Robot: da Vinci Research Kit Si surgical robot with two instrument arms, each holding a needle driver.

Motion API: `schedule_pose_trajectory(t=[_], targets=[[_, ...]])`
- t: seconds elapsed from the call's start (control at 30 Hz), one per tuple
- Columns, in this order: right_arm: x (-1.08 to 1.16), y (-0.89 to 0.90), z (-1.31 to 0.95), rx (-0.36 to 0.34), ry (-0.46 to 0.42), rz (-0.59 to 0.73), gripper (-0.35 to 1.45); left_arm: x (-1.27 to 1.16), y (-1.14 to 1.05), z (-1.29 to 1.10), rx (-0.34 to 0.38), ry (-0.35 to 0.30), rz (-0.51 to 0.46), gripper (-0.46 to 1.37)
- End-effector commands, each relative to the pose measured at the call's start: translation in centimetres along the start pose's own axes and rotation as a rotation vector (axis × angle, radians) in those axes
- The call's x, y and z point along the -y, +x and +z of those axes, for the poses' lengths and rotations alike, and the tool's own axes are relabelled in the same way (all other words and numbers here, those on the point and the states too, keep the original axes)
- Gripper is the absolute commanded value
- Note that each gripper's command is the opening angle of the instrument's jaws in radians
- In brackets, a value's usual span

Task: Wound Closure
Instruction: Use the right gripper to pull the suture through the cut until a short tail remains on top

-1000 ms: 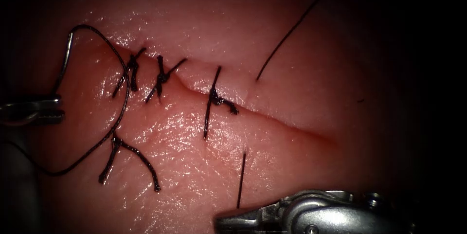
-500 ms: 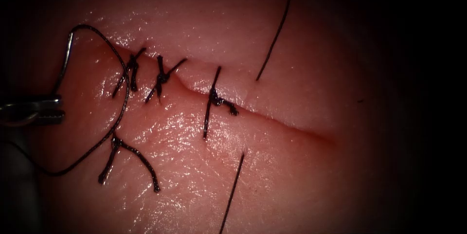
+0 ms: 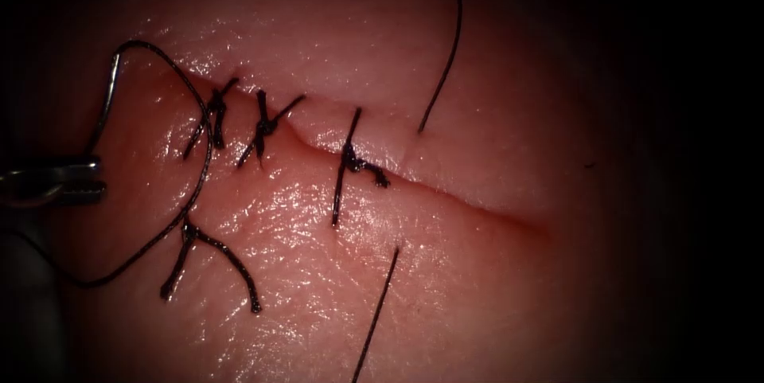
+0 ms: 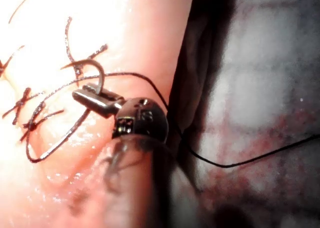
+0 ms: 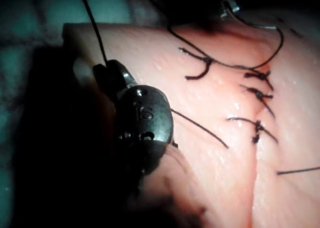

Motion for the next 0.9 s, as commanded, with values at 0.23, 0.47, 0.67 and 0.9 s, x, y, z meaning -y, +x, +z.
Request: schedule_pose_trajectory(t=[0.23,0.47,0.67,0.9], targets=[[-0.28,0.09,-0.31,0.012,-0.158,0.052,1.43,-0.01,0.01,0.01,0.001,-0.008,0.006,-0.35],[-0.49,0.05,-0.67,0.012,-0.203,0.039,1.41,-0.01,0.01,0.01,0.0,-0.009,0.006,-0.35],[-0.66,-0.07,-0.93,0.008,-0.252,0.022,1.37,-0.01,0.01,0.01,0.0,-0.009,0.006,-0.35],[-0.83,-0.42,-1.12,0.041,-0.298,0.02,1.38,-0.01,0.01,0.01,-0.001,-0.009,0.006,-0.35]])
